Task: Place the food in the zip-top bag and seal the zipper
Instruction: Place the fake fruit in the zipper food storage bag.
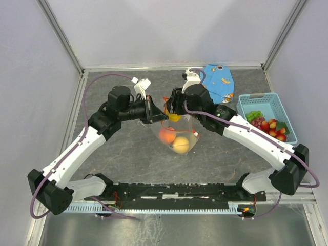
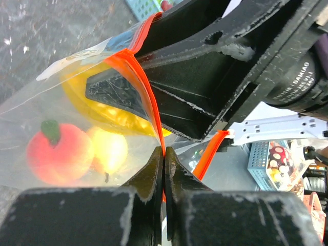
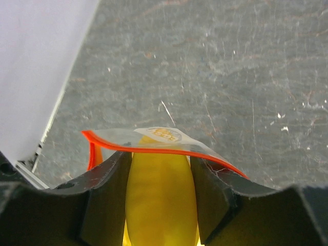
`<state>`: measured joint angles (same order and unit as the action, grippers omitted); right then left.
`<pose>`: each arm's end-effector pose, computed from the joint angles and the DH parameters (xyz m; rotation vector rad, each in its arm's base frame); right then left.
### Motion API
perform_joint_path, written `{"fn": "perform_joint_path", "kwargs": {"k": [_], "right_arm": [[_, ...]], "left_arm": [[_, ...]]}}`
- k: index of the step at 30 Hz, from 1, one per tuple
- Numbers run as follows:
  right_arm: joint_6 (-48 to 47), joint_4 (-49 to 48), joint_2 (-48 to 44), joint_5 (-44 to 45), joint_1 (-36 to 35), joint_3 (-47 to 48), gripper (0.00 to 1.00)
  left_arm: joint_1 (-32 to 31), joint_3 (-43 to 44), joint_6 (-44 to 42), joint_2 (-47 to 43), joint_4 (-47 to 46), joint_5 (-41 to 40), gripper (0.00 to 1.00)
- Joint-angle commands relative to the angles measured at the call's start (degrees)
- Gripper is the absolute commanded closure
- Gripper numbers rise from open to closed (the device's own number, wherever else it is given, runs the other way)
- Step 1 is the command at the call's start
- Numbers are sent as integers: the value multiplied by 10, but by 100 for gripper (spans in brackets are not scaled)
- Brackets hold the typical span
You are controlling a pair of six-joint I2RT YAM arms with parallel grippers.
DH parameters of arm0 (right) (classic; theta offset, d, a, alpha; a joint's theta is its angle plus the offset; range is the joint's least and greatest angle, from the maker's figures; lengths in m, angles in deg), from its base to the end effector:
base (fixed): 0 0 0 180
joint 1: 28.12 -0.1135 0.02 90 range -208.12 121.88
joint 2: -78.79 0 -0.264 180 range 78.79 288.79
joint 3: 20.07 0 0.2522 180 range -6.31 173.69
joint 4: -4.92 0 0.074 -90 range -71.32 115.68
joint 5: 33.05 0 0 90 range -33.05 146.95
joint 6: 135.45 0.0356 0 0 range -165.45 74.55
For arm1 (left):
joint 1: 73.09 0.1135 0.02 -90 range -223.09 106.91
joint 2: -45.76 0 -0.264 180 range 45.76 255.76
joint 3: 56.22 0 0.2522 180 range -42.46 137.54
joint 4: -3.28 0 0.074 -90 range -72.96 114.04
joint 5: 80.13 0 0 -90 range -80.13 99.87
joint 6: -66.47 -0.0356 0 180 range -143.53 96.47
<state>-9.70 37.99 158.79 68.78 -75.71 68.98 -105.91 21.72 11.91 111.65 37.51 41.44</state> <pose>0.2230 0.2333 0.3689 -0.0744 2.0550 0.7267 0.2045 -0.1541 0.3677 0.3512 2.1100 -1.2843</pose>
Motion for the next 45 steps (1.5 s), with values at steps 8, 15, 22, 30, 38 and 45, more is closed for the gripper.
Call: {"fn": "perform_joint_path", "kwargs": {"k": [8, 15, 22, 30, 38, 45], "right_arm": [[37, -99, 74, -62, 0, -83, 62], [61, -159, 111, -111, 0, -88, 61], [79, -159, 133, -157, 0, -81, 55], [84, -140, 146, -218, -3, -63, 34], [25, -60, 101, -217, -3, -28, 28], [-90, 91, 32, -147, -2, 17, 28]], "left_arm": [[-1, -45, -13, 22, -20, -27, 97], [-1, -63, -36, 5, -1, -68, 97], [-1, -84, -50, -19, 6, -102, 97], [-1, -98, -61, -41, 4, -112, 97], [-1, -123, -52, -69, -10, -124, 97], [-1, -139, -51, -87, -14, -134, 97]]}}
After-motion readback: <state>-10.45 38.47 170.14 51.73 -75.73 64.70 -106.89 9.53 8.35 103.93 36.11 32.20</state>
